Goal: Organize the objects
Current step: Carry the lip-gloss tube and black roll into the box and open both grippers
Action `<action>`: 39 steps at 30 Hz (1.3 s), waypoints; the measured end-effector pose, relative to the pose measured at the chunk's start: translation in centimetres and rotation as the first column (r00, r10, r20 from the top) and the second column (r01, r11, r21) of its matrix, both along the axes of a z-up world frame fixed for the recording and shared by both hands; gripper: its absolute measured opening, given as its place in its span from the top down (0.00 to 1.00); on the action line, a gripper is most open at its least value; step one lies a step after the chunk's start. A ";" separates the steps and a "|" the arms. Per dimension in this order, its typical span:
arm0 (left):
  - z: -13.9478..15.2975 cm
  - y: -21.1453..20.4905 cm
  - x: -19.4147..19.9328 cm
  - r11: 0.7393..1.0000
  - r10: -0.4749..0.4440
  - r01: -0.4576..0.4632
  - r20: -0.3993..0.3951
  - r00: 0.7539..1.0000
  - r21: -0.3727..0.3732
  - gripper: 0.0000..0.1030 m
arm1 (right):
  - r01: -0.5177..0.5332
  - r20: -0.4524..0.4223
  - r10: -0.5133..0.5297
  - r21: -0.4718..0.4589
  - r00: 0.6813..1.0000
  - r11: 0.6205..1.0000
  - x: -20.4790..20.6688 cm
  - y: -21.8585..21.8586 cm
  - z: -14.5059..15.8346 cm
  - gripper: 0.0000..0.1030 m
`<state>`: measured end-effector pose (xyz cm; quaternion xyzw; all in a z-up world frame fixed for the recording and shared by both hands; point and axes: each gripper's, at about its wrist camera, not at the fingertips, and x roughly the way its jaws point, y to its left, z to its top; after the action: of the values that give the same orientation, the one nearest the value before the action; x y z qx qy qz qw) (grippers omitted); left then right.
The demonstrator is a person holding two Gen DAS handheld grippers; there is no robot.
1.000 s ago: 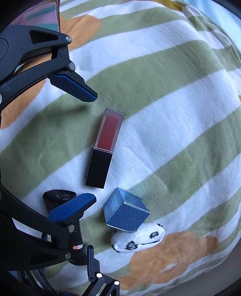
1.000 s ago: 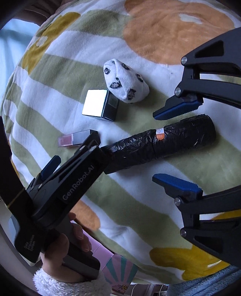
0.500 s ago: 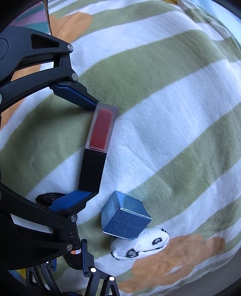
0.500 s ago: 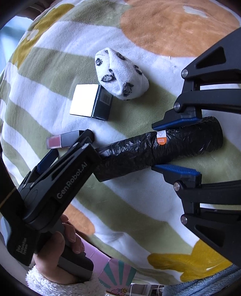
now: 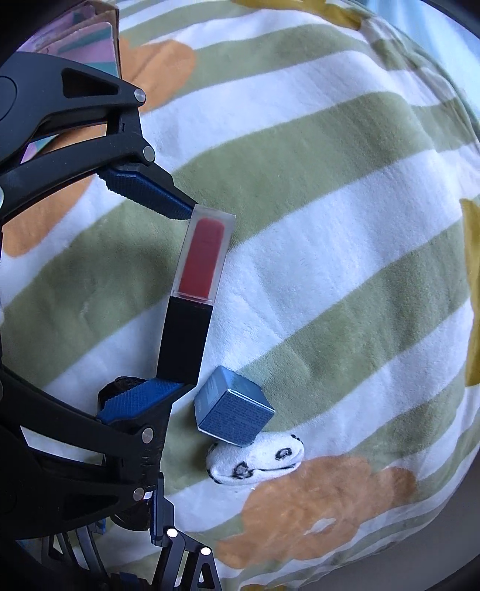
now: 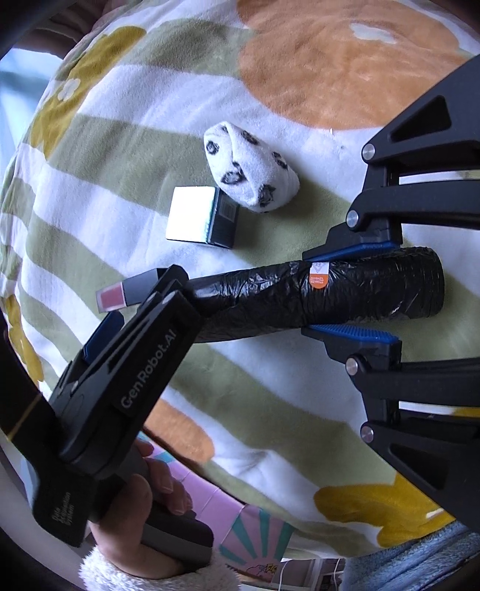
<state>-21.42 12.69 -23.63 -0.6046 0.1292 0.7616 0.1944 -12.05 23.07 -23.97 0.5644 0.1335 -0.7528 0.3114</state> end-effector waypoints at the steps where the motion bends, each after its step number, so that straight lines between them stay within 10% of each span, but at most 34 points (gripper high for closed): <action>1: 0.6 -0.2 0.1 1.000 0.010 -0.010 -0.006 1.000 0.006 0.20 | 0.008 -0.002 -0.008 -0.001 1.000 1.000 0.1 0.1 0.4 0.72; 24: 18.8 -6.6 9.8 0.972 0.223 -0.206 -0.156 0.962 0.116 0.20 | 0.309 -0.047 -0.311 -0.044 0.949 0.950 3.2 -1.9 16.5 0.72; 39: 21.4 -11.1 17.2 0.907 0.411 -0.381 -0.181 0.894 0.180 0.20 | 0.527 -0.084 -0.529 -0.045 0.845 0.849 6.3 -4.2 20.8 0.72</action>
<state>-4.26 1.58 -2.26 -0.5173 -0.0302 0.8530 0.0618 -5.77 18.87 -3.19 0.5403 -0.0200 -0.8362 0.0918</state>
